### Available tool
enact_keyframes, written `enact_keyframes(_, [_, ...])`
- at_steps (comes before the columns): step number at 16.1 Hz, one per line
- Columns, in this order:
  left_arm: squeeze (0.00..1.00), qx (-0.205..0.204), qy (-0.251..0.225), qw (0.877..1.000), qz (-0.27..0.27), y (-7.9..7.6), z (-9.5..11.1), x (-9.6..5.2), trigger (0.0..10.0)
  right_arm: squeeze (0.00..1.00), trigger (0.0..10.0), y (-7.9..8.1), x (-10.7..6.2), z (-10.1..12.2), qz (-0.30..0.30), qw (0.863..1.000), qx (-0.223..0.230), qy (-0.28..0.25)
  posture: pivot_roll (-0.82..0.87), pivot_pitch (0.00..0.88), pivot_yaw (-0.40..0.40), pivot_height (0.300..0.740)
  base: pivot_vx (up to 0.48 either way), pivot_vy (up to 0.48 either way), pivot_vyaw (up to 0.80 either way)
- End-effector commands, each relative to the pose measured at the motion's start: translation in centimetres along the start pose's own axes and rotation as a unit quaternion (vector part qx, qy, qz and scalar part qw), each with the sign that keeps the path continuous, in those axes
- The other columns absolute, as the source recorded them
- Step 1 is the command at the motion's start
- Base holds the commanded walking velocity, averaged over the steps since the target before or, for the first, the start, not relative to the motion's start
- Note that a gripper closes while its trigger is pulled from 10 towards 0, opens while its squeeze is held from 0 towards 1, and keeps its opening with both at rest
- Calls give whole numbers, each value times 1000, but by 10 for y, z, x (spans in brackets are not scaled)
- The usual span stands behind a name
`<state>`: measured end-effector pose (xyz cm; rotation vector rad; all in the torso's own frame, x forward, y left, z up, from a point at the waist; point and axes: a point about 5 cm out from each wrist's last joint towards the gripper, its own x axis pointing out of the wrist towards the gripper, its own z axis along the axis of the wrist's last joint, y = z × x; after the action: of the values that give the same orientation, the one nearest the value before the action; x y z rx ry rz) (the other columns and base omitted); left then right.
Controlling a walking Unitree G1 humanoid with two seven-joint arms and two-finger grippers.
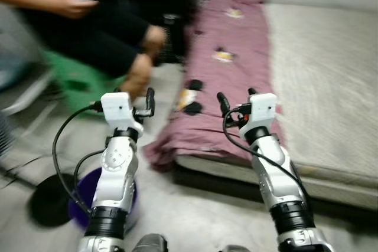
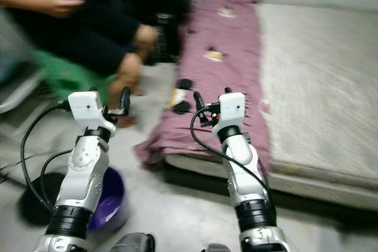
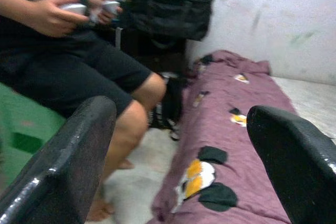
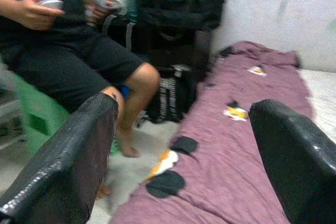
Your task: Clean up the room
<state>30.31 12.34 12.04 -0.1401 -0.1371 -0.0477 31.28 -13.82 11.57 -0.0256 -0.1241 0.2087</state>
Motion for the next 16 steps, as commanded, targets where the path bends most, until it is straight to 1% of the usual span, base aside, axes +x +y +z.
enact_keyframes(1, [0,7,-4,1000,-11,-3,2,1,10000,0,10000,-1,0,3,-1,1000,-2,-6,-59,32,33,740,0,0,788])
enact_keyframes(3, [0,16,-8,1000,-18,-4,4,-1,10000,0,10000,-3,-1,5,-3,1000,-2,-9,-57,36,34,740,0,0,788])
enact_keyframes(4, [0,21,-5,1000,-14,-1,4,-5,10000,0,10000,-4,-4,6,-4,1000,-3,-12,-54,41,35,740,0,0,781])
enact_keyframes(5, [0,36,2,999,-3,8,1,-12,10000,0,10000,-3,-10,5,-5,1000,-1,-13,-39,54,35,740,0,0,681])
enact_keyframes(6, [0,39,8,999,2,12,-2,-16,10000,0,10000,-2,-12,3,-6,1000,2,-9,-39,54,35,740,0,0,587])
enact_keyframes(7, [0,43,11,999,8,16,-3,-19,10000,0,10000,1,-13,-1,-4,1000,7,-4,-10,64,28,740,0,0,0])
enact_keyframes(8, [0,50,13,998,20,23,-3,-24,10000,0,10000,7,-12,-4,5,1000,16,3,11,66,19,740,0,0,0])
enact_keyframes(9, [0,54,12,998,37,30,-1,-28,10000,0,10000,16,-8,-5,21,1000,23,3,32,65,9,740,0,0,0])
enact_keyframes(10, [0,56,9,997,49,34,0,-30,10000,0,10000,21,-4,-4,31,999,25,1,54,62,-4,740,0,0,0])
enact_keyframes(12, [0,61,3,996,68,38,2,-32,10000,0,10000,26,5,-1,46,999,28,-2,95,59,-33,740,0,0,0])
enact_keyframes(15, [0,67,2,994,85,43,3,-37,10000,0,10000,31,11,2,59,998,28,-3,109,57,-43,740,0,0,0])
enact_keyframes(16, [0,68,2,993,93,44,4,-40,10000,0,10000,34,15,4,68,997,28,-5,120,57,-51,740,0,0,0])
